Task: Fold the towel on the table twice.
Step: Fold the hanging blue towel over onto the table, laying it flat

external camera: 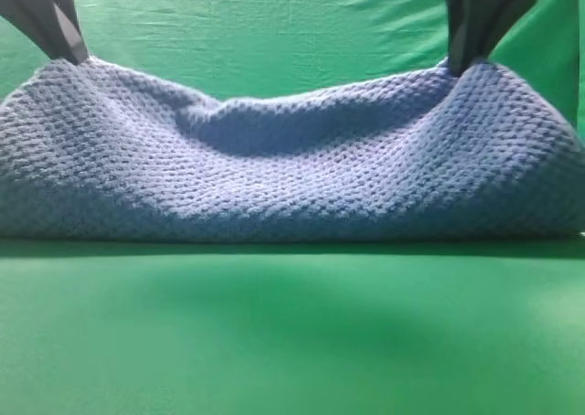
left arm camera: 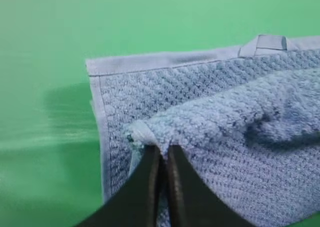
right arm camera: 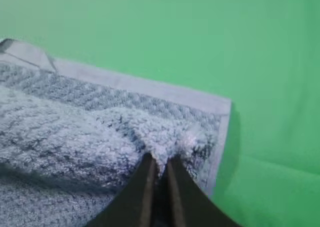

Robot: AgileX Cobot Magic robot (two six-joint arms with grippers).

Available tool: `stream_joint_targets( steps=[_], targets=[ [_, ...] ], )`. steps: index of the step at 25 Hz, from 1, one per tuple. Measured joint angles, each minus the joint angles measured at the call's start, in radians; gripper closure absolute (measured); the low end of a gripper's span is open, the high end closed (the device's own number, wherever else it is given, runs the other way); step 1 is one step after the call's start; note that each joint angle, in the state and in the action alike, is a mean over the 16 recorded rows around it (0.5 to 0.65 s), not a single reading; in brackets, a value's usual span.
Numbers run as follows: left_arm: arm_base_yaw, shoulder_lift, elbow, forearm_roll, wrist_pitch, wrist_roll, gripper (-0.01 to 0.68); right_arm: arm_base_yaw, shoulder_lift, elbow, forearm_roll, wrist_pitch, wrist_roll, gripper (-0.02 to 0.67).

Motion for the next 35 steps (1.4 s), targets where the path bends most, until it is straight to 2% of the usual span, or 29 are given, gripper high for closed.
stream_joint_targets(
  steps=[11,24,27,29,35],
  targets=[
    [0.0,0.122,-0.088,0.015,-0.082,-0.001,0.673,-0.029,0.199,-0.18,-0.005,-0.028,-0.025,0.649],
    [0.0,0.142,-0.095,0.005,-0.159,0.023,0.665,-0.063,0.241,-0.205,-0.004,-0.084,-0.026,0.642],
    [0.0,0.142,-0.096,0.001,-0.165,0.036,0.626,-0.064,0.245,-0.205,-0.004,-0.1,-0.026,0.598],
    [0.0,0.142,-0.096,-0.003,-0.167,0.044,0.573,-0.064,0.247,-0.205,-0.004,-0.109,-0.026,0.539],
    [0.0,0.141,-0.105,-0.01,-0.149,0.061,0.338,-0.064,0.243,-0.206,-0.007,-0.124,-0.026,0.302]
  ],
)
